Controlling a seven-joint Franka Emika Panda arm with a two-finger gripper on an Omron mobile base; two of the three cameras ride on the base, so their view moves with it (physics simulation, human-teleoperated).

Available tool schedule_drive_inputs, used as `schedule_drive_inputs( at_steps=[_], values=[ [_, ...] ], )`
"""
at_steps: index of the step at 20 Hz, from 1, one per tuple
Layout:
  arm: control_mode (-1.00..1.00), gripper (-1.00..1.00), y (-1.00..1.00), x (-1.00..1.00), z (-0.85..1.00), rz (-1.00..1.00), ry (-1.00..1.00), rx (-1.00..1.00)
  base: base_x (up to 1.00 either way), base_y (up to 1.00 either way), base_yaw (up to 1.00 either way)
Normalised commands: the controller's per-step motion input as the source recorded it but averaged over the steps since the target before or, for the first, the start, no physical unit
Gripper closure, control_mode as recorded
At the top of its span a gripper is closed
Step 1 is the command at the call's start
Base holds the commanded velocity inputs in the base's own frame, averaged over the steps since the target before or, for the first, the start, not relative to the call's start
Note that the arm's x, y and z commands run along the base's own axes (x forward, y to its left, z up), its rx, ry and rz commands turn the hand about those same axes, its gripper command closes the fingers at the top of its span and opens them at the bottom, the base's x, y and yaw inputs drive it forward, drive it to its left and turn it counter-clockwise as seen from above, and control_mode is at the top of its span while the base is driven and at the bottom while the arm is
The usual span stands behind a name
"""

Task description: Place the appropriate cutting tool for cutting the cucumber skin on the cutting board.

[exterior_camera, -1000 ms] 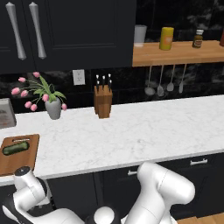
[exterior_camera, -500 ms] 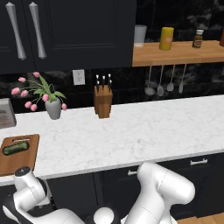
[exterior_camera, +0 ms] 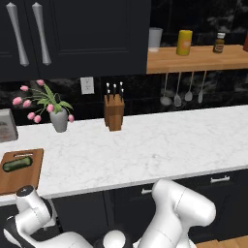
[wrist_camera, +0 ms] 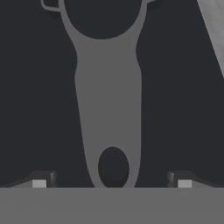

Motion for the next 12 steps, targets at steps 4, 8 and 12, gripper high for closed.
schedule_drive_inputs(
  at_steps=[4, 8, 12],
  values=[
    [-1.00, -1.00, 0.00, 0.00, -0.07, 0.00, -0.02, 0.00, 0.00, 0.00, 0.00],
    [-1.00, 1.00, 0.00, 0.00, -0.11, 0.00, 0.00, 0.00, 0.00, 0.00, 0.00],
    [-1.00, 1.00, 0.00, 0.00, -0.03, 0.00, 0.00, 0.00, 0.00, 0.00, 0.00]
  ],
)
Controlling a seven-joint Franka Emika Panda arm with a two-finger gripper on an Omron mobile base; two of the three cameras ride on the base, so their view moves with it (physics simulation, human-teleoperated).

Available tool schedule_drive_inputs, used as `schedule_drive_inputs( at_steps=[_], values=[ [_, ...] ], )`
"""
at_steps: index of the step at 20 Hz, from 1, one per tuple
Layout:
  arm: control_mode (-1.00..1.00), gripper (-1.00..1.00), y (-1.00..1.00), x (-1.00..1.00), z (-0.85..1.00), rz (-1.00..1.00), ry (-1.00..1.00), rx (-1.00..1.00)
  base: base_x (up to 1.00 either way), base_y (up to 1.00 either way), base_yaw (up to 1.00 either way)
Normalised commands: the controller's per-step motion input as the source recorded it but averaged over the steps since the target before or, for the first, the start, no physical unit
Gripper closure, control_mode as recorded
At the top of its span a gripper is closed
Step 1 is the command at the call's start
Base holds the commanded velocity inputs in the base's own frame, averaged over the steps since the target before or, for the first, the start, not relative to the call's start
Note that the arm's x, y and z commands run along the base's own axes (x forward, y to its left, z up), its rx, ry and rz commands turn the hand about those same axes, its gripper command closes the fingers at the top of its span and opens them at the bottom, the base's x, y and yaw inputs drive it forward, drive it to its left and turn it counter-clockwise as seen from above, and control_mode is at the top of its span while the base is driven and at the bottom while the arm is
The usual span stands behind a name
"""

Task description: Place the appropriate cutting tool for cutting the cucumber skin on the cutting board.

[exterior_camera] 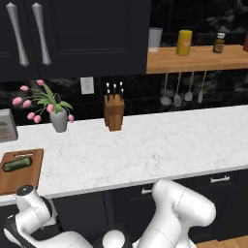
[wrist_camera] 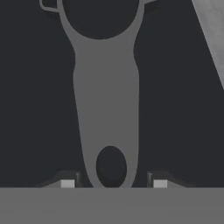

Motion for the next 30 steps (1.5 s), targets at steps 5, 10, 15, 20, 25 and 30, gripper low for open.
schedule_drive_inputs(
  at_steps=[5, 10, 15, 20, 25, 30],
  values=[
    [-1.00, 1.00, 0.00, 0.00, 0.00, 0.00, 0.00, 0.00, 0.00, 0.00, 0.00],
    [-1.00, 1.00, 0.00, 0.00, 0.00, 0.00, 0.00, 0.00, 0.00, 0.00, 0.00],
    [-1.00, 1.00, 0.00, -0.27, 0.00, 0.00, 0.00, 0.00, 0.00, 0.00, 0.00],
    [-1.00, 1.00, -0.01, -0.50, 0.08, 0.00, 0.00, 0.00, 0.00, 0.00, 0.00],
    [-1.00, 1.00, -0.13, -0.32, 0.30, 0.00, 0.00, 0.01, 0.00, 0.00, 0.00],
    [-1.00, 1.00, -0.14, -0.36, 0.38, 0.00, 0.00, 0.02, 0.00, 0.00, 0.00]
  ],
)
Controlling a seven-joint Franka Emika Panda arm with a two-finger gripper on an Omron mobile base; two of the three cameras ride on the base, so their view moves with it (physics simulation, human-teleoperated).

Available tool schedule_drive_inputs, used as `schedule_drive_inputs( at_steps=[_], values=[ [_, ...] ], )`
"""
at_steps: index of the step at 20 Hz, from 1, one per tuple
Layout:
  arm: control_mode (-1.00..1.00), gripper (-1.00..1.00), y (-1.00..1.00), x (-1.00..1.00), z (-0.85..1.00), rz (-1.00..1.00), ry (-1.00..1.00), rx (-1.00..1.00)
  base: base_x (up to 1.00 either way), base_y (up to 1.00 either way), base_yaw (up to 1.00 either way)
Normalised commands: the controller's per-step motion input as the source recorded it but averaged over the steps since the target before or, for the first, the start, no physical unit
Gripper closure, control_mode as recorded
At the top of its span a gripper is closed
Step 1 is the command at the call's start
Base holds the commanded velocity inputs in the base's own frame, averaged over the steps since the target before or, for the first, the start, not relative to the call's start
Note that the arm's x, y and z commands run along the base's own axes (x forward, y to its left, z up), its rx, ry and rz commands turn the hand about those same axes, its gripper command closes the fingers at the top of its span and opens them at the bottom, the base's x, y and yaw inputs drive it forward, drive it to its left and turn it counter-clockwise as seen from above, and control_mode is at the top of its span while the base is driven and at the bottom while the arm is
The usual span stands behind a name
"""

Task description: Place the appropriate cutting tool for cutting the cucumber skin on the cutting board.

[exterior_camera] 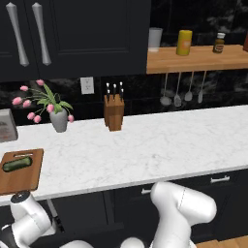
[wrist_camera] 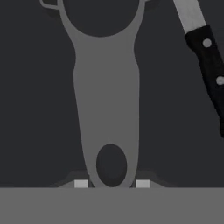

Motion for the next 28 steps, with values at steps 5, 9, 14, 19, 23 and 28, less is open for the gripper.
schedule_drive_inputs(
  at_steps=[5, 9, 14, 19, 23, 28],
  values=[
    [-1.00, 1.00, -0.13, -0.32, 0.46, 0.00, 0.00, 0.03, 0.00, 0.00, 0.00],
    [-1.00, 1.00, -0.13, -0.37, 0.51, 0.00, 0.00, 0.03, 0.00, 0.00, 0.00],
    [-1.00, 1.00, -0.17, -0.45, 0.53, 0.00, 0.01, 0.04, 0.00, 0.00, 0.00],
    [-1.00, 1.00, -0.21, -0.38, 0.55, 0.00, 0.02, 0.05, 0.00, 0.00, 0.00],
    [-1.00, 1.00, -0.23, -0.13, 0.63, 0.00, 0.00, 0.05, 0.00, 0.00, 0.00],
    [-1.00, 1.00, -0.18, -0.21, 0.63, 0.00, 0.00, 0.04, 0.00, 0.00, 0.00]
  ],
)
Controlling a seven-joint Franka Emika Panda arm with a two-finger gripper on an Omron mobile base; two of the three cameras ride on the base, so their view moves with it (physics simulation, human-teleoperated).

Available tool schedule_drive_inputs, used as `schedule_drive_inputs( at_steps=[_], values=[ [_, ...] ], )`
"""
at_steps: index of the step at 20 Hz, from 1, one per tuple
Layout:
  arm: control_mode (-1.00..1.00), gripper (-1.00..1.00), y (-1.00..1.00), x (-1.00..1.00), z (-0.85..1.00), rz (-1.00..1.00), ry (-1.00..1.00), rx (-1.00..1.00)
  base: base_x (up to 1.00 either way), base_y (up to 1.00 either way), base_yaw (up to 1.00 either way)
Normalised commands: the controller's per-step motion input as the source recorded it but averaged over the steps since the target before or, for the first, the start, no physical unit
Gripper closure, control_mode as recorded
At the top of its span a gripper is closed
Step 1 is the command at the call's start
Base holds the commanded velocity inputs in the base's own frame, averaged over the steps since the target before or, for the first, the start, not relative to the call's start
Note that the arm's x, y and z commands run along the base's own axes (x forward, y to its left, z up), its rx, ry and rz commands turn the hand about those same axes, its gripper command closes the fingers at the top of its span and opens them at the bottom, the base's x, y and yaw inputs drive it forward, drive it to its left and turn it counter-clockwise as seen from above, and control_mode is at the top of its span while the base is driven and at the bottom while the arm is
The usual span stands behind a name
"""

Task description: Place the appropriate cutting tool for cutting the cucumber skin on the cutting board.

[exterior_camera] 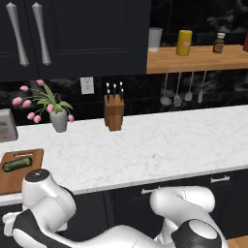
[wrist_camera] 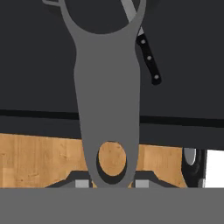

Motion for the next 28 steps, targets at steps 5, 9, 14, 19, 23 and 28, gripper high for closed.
schedule_drive_inputs(
  at_steps=[5, 9, 14, 19, 23, 28],
  values=[
    [-1.00, 1.00, -0.06, -0.23, 0.64, 0.00, -0.01, 0.01, 0.00, 0.00, 0.00],
    [-1.00, 1.00, -0.01, -0.05, 0.49, 0.00, -0.07, 0.00, 0.00, 0.00, 0.00],
    [-1.00, 1.00, -0.15, 0.15, 0.62, 0.00, 0.00, 0.03, 0.00, 0.00, 0.00],
    [-1.00, 1.00, -0.34, 0.49, 0.70, 0.00, 0.00, 0.07, 0.00, 0.00, 0.00],
    [-1.00, 1.00, -0.31, 0.69, 0.36, 0.00, 0.03, 0.04, 0.00, 0.00, 0.00],
    [-1.00, 1.00, -0.08, 0.74, 0.00, 0.00, 0.03, 0.00, 0.00, 0.00, 0.00]
  ],
)
